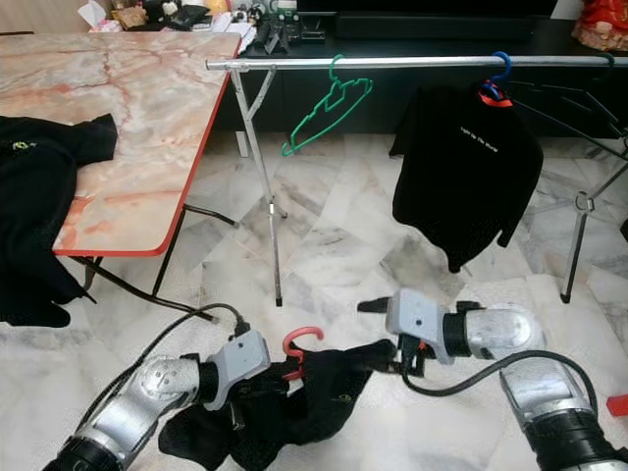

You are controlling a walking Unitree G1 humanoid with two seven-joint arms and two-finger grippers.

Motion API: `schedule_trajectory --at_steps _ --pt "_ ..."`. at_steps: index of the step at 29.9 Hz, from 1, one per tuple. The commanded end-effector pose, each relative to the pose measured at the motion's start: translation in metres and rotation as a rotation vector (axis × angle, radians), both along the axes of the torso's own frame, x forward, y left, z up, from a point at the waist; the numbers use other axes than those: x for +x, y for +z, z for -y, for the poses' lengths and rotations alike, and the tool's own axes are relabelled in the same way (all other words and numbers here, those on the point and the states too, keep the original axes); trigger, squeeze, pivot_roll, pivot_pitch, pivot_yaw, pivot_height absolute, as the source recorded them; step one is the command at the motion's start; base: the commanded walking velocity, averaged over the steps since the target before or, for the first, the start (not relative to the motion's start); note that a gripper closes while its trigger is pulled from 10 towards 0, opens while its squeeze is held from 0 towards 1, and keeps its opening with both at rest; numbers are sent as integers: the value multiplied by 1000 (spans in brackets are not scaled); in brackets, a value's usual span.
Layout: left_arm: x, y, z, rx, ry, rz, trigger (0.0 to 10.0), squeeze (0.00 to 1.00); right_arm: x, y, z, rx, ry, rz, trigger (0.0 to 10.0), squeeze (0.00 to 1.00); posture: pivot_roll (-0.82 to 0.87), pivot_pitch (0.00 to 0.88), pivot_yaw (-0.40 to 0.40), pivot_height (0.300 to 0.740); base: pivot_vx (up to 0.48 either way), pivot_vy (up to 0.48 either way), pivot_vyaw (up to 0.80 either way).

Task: Hang hanger

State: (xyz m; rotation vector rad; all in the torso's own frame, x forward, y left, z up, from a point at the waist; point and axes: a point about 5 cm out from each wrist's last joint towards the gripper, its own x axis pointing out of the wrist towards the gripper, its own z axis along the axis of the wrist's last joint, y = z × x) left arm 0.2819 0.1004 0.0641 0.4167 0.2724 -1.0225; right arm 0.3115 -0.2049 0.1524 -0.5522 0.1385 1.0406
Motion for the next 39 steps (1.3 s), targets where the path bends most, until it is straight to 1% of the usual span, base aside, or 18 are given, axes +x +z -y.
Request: schedule_trajectory --at_steps 1,3,7,9,10,12,13,16,17,18,19,20,22,25,26,31,36,39 --pt "8 3 -10 -28 154 58 10000 0 6 -6 16 148 -245 51 10000 0 -35 200 11 740 0 0 0" --pt "11 3 -15 -39 221 70 10000 0 9 -14 21 193 -355 57 10000 0 -35 199 10 740 0 0 0" --pt "15 4 -23 -124 387 58 10000 0 5 -66 39 272 -758 -43 10000 0 -29 189 8 740 0 0 0" --pt "14 5 -25 -197 467 44 10000 0 -9 -104 48 316 -997 -184 10000 0 -26 188 7 740 0 0 0" --pt "13 5 -27 -225 502 42 10000 0 -25 -131 51 340 -1144 -293 10000 0 -22 184 5 740 0 0 0" --pt "10 4 -28 -257 547 41 10000 0 -51 -164 49 363 -1305 -434 10000 0 -17 182 3 740 0 0 0" --pt "10 4 -28 -257 547 41 10000 0 -51 -164 49 363 -1305 -434 10000 0 -17 182 3 740 0 0 0" --pt "9 2 -29 -285 646 39 10000 0 -82 -195 37 366 -1403 -573 10000 0 -24 172 1 740 0 0 0" --pt "8 0 -31 -286 695 45 10000 0 -94 -205 32 306 -1421 -605 10000 0 -10 163 2 740 0 0 0" --pt "8 0 -31 -286 695 45 10000 0 -94 -205 32 306 -1421 -605 10000 0 -10 163 2 740 0 0 0" --pt "6 -3 -34 -289 741 46 10000 0 -109 -217 28 247 -1485 -642 10000 0 -9 157 4 740 0 0 0" --pt "4 -5 -35 -291 748 43 10000 0 -114 -220 27 242 -1528 -654 10000 0 -13 154 5 740 0 0 0" --pt "1 -6 -38 -300 766 41 10000 0 -117 -221 28 270 -1592 -654 10000 0 -13 148 7 740 0 0 0" --pt "-2 -6 -42 -302 797 49 10000 0 -115 -221 25 278 -1561 -652 10000 0 -13 138 9 740 0 0 0" --pt "-3 -6 -44 -303 821 53 10000 0 -118 -224 20 242 -1525 -665 10000 0 -21 128 12 740 0 0 0" --pt "-4 -6 -42 -305 821 55 10000 0 -126 -228 20 254 -1557 -683 10000 0 -15 115 15 740 0 -376 0" --pt "-3 -4 -40 -308 814 63 10000 0 -122 -228 16 238 -1565 -694 10000 0 -14 107 17 740 0 -431 0" --pt "-4 -6 -44 -304 827 62 10000 0 -123 -229 15 222 -1556 -700 10000 0 -9 84 14 740 0 -431 0"
